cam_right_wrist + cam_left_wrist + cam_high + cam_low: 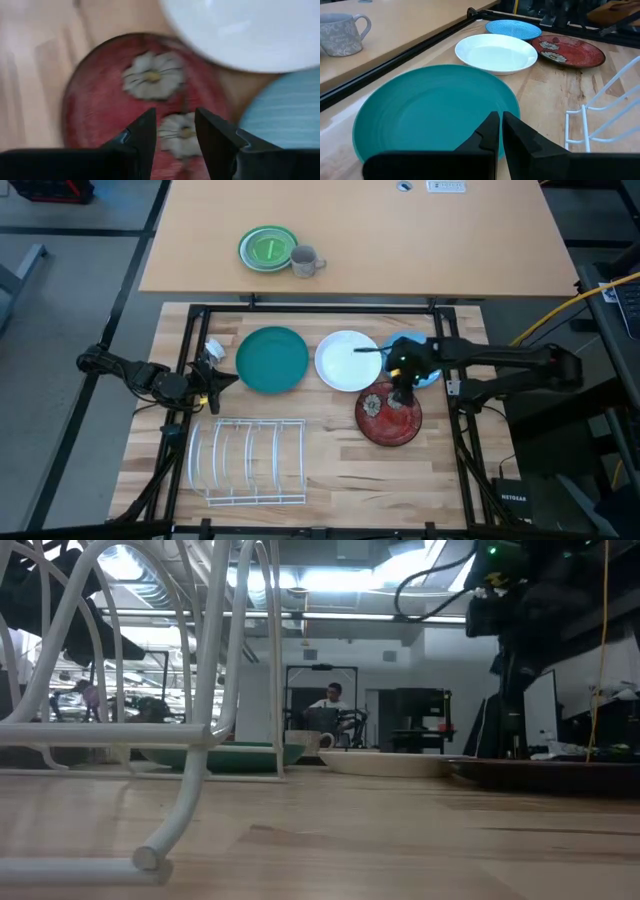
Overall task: Sort dishes
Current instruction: Put the red plate into the dish rack
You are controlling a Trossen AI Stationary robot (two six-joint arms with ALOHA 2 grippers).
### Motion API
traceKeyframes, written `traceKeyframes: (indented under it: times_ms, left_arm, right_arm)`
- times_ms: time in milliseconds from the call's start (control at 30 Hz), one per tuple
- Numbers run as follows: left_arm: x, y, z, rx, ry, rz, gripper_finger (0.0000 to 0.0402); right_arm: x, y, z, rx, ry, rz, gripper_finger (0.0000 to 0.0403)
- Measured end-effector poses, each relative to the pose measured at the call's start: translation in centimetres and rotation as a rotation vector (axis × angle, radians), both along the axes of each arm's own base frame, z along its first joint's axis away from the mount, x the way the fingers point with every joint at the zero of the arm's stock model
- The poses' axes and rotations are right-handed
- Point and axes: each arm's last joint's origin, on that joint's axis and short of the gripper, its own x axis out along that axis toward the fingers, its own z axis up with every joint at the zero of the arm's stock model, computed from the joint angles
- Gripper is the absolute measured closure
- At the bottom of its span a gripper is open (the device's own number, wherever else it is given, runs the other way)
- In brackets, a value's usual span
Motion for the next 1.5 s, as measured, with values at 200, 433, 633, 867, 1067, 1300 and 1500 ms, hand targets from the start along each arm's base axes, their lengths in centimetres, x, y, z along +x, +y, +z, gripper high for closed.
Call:
traceKeyframes:
  times_ms: [200, 433, 633, 867, 1067, 1300, 1500]
  left_arm:
    - [0.0, 0.0, 0.0, 0.000, 0.001, 0.001, 0.0389]
    - [0.0, 0.0, 0.0, 0.040, 0.018, -0.014, 0.0389]
    - [0.0, 0.0, 0.0, 0.040, 0.018, -0.013, 0.0389]
    - [0.0, 0.0, 0.0, 0.040, 0.019, -0.013, 0.0389]
    - [0.0, 0.0, 0.0, 0.040, 0.019, -0.013, 0.0389]
    - [0.0, 0.0, 0.0, 0.040, 0.018, -0.013, 0.0389]
    - [0.0, 0.0, 0.0, 0.036, 0.017, -0.012, 0.0389]
  right_arm:
    - [1.5, 2.5, -1.3, 0.070, 0.048, 0.094, 0.0262]
    - [2.9, 7.0, -1.7, 0.111, -0.007, 0.203, 0.0262]
    - [2.9, 10.8, -1.7, 0.141, -0.033, 0.240, 0.0262]
    - [2.1, 14.1, -2.8, 0.090, 0.035, 0.169, 0.0262]
    - [1.6, 16.2, -4.5, 0.048, 0.106, 0.135, 0.0262]
    - [1.6, 17.3, -6.5, -0.025, 0.161, 0.142, 0.0262]
    - [1.8, 17.3, -7.4, -0.062, 0.193, 0.137, 0.0262]
